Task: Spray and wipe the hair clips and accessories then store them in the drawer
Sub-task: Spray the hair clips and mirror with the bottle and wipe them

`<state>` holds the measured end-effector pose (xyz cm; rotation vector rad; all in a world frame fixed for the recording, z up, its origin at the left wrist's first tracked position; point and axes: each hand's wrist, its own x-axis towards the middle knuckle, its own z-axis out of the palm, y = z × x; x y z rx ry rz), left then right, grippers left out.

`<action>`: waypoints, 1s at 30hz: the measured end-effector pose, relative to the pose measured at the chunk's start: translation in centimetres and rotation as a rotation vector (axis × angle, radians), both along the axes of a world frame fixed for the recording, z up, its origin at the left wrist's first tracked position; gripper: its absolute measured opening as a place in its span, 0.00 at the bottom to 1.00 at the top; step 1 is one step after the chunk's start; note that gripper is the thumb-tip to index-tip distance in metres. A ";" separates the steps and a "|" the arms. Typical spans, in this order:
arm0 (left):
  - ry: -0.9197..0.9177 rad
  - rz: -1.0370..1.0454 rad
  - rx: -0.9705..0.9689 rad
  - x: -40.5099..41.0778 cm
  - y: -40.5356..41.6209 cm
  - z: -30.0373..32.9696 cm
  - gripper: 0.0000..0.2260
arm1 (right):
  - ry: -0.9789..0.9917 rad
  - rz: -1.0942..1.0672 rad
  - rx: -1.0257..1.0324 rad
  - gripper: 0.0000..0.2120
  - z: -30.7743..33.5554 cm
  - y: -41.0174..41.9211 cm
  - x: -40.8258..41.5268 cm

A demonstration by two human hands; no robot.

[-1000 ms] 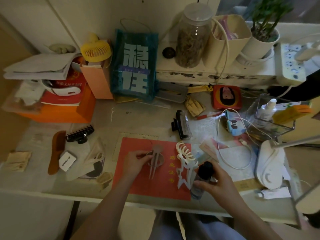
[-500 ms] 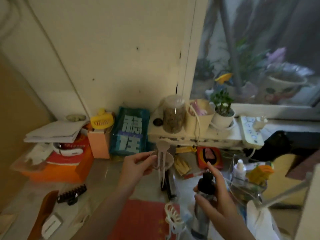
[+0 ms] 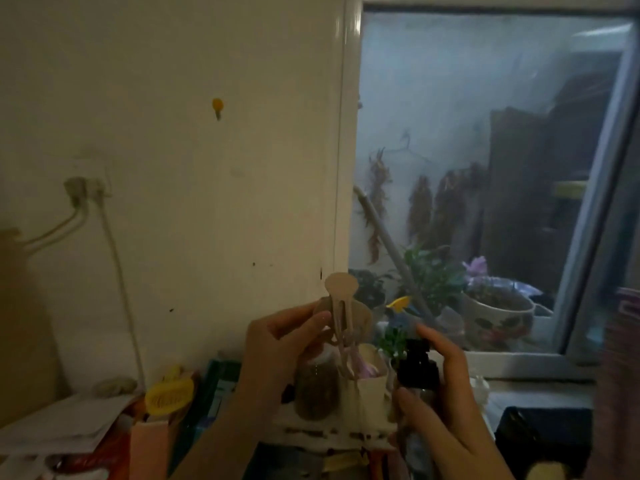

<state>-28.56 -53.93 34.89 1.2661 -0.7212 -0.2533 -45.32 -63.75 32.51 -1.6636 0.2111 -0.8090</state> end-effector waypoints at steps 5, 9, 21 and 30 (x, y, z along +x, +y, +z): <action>-0.058 -0.009 -0.091 -1.6 -1.4 3.2 0.07 | -0.013 -0.109 -0.221 0.25 4.6 -0.1 -1.4; -0.009 -0.076 -0.145 -2.6 -2.0 4.3 0.07 | -0.010 -0.243 -0.474 0.33 6.2 -0.6 -2.5; 0.004 -0.101 -0.265 -3.7 -3.7 5.1 0.10 | -0.025 -0.504 -0.832 0.33 6.2 -2.6 -2.2; -0.036 -0.066 -0.263 -3.4 -4.1 5.2 0.11 | -0.011 -0.472 -0.810 0.33 5.4 -3.9 -1.9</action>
